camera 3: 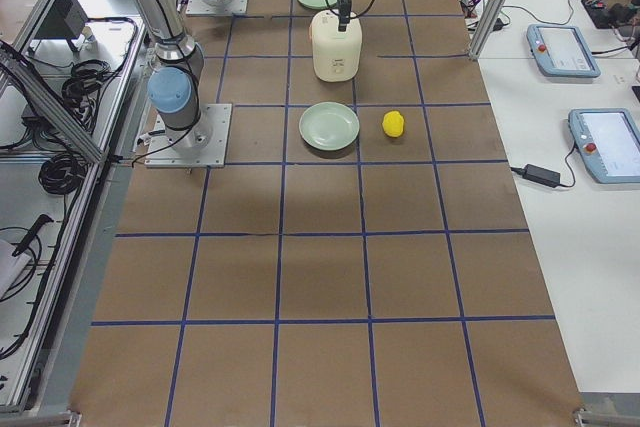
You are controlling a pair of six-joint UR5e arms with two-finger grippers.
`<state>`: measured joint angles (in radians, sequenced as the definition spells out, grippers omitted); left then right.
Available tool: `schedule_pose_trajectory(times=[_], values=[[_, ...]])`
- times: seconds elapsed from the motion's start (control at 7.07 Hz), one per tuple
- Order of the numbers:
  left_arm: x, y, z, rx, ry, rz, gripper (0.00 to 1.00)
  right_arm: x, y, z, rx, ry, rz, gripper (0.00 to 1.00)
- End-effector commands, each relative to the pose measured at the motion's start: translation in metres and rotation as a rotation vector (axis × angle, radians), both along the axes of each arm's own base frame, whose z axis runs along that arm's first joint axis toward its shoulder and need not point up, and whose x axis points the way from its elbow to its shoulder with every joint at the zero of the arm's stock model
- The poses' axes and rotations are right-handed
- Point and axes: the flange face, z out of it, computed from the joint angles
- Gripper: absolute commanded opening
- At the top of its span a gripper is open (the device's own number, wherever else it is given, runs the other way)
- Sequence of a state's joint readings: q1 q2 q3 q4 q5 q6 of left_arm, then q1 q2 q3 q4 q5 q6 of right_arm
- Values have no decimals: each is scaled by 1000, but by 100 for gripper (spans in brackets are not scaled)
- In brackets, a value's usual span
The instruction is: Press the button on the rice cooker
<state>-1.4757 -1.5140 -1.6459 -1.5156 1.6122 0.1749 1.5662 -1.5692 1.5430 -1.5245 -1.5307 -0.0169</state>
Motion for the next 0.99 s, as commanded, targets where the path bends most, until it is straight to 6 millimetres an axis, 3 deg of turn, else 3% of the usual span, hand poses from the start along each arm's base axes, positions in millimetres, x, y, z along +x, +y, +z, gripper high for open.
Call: schedule_pose_trajectory(times=[0.0,0.85], values=[[0,0,0,0,0,0,100,0,0,1,-2,0,-3,100],[0,0,0,0,0,0,100,0,0,0,1,0,-3,100]])
